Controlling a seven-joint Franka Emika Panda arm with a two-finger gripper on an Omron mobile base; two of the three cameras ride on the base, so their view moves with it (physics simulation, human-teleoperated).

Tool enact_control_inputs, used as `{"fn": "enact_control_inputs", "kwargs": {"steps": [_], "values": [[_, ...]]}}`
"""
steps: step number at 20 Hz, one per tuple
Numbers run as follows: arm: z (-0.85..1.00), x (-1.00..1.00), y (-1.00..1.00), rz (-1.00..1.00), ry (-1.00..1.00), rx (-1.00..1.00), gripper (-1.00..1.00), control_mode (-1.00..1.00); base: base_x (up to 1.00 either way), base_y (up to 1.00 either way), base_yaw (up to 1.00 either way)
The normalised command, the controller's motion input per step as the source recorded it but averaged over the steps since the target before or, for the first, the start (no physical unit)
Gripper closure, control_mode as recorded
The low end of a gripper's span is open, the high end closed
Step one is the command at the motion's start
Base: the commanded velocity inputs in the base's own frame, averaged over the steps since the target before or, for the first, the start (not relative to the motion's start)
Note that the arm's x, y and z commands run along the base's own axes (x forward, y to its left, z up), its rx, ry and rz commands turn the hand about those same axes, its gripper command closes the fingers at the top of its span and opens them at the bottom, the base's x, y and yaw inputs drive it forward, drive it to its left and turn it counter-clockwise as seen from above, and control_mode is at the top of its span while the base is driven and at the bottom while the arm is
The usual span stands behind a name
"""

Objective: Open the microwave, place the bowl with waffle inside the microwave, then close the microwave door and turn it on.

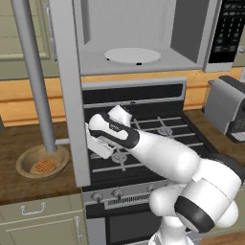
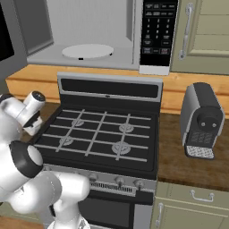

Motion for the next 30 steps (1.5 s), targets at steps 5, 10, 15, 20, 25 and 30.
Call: {"fn": "enact_control_inputs", "kwargs": {"steps": [5,10,15,20,25,30], "values": [[-0.18,0.31,0.37,0.0,0.01,-0.01,-1.0,-1.0,0.0,0.0,0.0],[-0.3,0.36,0.35,0.0,0.0,-0.02,-1.0,-1.0,0.0,0.0,0.0],[-0.25,0.23,0.06,-0.02,0.0,-0.04,-1.0,-1.0,0.0,0.0,0.0],[-0.3,0.11,-0.01,-0.01,0.0,-0.06,-1.0,-1.0,0.0,0.0,0.0],[-0.26,0.15,0.22,0.0,0.0,-0.04,-1.0,-1.0,0.0,0.0,0.0],[-0.22,0.2,0.18,0.0,0.0,-0.04,-1.0,-1.0,0.0,0.0,0.0]]}}
